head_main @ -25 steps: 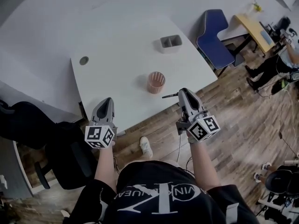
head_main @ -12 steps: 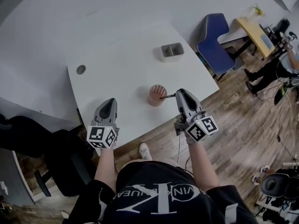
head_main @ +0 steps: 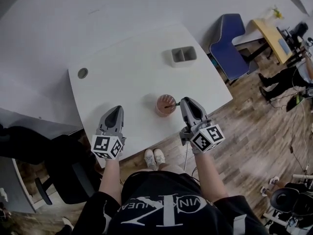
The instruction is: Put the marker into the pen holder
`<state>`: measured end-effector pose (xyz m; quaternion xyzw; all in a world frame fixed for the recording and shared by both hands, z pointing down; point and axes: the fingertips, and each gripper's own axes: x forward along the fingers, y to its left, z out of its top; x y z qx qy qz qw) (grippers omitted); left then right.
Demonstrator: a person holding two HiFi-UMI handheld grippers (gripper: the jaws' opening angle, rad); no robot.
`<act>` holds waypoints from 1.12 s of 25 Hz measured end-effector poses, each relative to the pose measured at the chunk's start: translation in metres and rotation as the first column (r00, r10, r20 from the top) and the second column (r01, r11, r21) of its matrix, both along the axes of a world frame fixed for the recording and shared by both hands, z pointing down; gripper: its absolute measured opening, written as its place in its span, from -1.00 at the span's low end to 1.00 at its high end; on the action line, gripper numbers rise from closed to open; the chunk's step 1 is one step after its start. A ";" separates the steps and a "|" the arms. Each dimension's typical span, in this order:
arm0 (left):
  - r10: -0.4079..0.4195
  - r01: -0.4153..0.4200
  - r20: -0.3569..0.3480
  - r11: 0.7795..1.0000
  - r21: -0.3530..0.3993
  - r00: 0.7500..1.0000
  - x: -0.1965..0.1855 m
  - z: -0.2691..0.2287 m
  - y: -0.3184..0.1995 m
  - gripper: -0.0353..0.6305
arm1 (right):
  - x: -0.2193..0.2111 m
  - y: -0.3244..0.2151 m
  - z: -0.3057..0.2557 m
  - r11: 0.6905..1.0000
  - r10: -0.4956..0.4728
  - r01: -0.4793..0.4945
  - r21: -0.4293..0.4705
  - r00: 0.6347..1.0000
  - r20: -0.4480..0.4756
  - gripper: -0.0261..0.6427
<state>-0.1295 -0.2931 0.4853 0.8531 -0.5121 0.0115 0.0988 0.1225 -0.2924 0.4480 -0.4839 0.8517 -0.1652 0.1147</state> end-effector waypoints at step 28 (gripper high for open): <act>-0.056 0.056 0.011 0.997 -0.056 0.998 -0.003 0.025 -0.003 -0.85 | -0.036 -0.013 0.053 0.985 -0.154 0.148 -0.093 0.986 -0.059 -0.75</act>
